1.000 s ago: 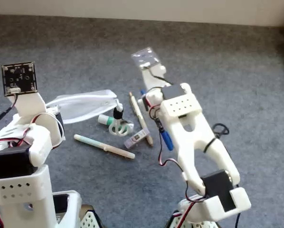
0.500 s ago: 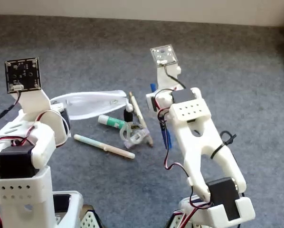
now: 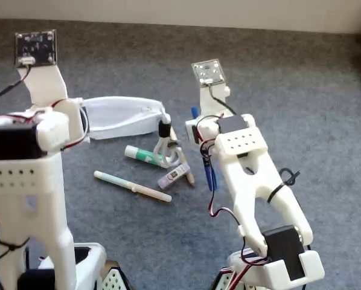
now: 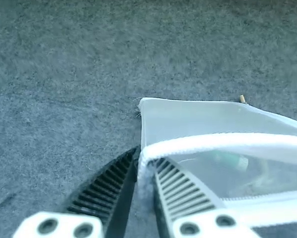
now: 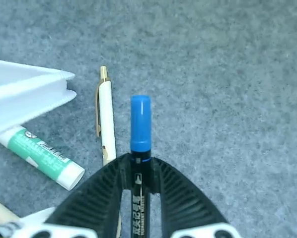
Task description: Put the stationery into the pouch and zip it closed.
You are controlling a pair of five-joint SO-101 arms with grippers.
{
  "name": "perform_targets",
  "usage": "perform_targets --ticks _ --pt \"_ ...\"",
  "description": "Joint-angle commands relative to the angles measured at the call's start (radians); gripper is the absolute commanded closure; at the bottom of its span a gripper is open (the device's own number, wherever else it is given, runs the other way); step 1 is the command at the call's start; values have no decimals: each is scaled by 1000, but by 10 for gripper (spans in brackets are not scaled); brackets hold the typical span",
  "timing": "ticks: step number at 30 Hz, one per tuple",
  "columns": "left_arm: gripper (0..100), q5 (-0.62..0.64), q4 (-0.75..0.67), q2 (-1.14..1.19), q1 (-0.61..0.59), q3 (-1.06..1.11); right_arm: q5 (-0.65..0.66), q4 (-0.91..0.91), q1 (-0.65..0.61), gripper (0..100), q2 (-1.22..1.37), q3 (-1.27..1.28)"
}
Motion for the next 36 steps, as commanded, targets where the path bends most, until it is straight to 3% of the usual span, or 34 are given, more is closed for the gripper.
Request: perform_targets --ticks 1,10,17,26,36 --pt "993 43 43 102 16 -143 -6 -22 19 993 -56 -12" --pt "993 68 57 222 13 -252 -3 -45 21 993 -58 16" --pt "993 64 38 171 10 -122 -3 -88 18 993 -59 42" --pt "993 64 -118 65 -8 94 -2 -81 15 993 -84 42" --pt "993 64 -124 59 -33 124 -11 -39 10 993 -343 150"
